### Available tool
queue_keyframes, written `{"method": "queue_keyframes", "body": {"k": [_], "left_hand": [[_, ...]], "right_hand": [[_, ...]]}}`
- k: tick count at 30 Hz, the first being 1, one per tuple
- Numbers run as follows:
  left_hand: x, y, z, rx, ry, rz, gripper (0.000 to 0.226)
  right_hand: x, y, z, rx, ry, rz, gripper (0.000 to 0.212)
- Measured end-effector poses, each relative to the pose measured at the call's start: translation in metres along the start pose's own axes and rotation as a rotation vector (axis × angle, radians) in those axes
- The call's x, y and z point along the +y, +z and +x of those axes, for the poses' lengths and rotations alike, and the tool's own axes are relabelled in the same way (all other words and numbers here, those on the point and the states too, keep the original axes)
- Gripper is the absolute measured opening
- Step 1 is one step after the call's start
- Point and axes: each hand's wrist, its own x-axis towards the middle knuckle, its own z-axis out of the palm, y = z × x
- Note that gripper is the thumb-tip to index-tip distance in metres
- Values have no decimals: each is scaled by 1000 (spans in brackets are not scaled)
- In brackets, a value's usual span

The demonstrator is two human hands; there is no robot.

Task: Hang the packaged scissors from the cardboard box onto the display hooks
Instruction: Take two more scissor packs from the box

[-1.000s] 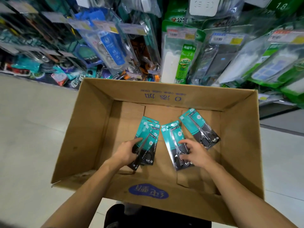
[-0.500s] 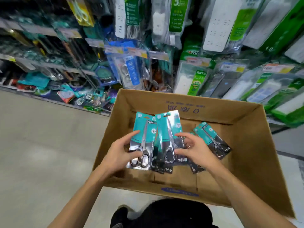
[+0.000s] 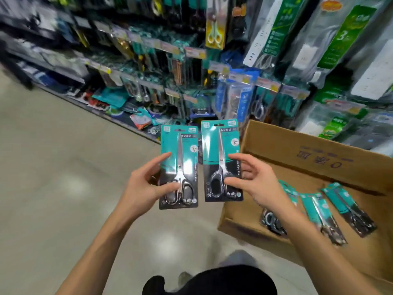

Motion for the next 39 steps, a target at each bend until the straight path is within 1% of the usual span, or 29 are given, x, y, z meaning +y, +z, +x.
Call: {"method": "queue_keyframes", "body": {"k": [3, 8, 11, 15, 18, 22, 26, 28, 32, 37, 39], "left_hand": [[-5, -41, -7, 75, 18, -18, 74], [-18, -94, -9, 180, 36, -58, 73], [-28, -121, -4, 233, 29, -91, 73], [-39, -155, 19, 261, 9, -75, 71], [-40, -184, 53, 284, 4, -60, 70], [-29, -220, 120, 249, 19, -26, 71], [-6, -243, 192, 129, 0, 41, 69], [2, -255, 224, 103, 27, 61, 68], [6, -277, 282, 65, 51, 67, 69], [2, -299, 336, 30, 64, 31, 74], [1, -307, 360, 5, 61, 23, 73]], "right_hand": [[-14, 43, 15, -56, -28, 21, 53], [-31, 95, 46, -139, -49, 48, 49], [-39, 124, 72, -170, -70, 31, 50], [-46, 158, 112, -218, -71, 24, 52], [-50, 176, 150, -213, -87, 39, 53], [-54, 192, 206, -167, -43, 109, 54], [-62, 198, 261, -105, -36, 161, 48], [-68, 200, 287, -67, -48, 183, 46], [-76, 207, 339, -55, -70, 153, 48], [-82, 217, 383, 7, -95, 128, 51], [-86, 219, 399, 33, -71, 83, 49]]}}
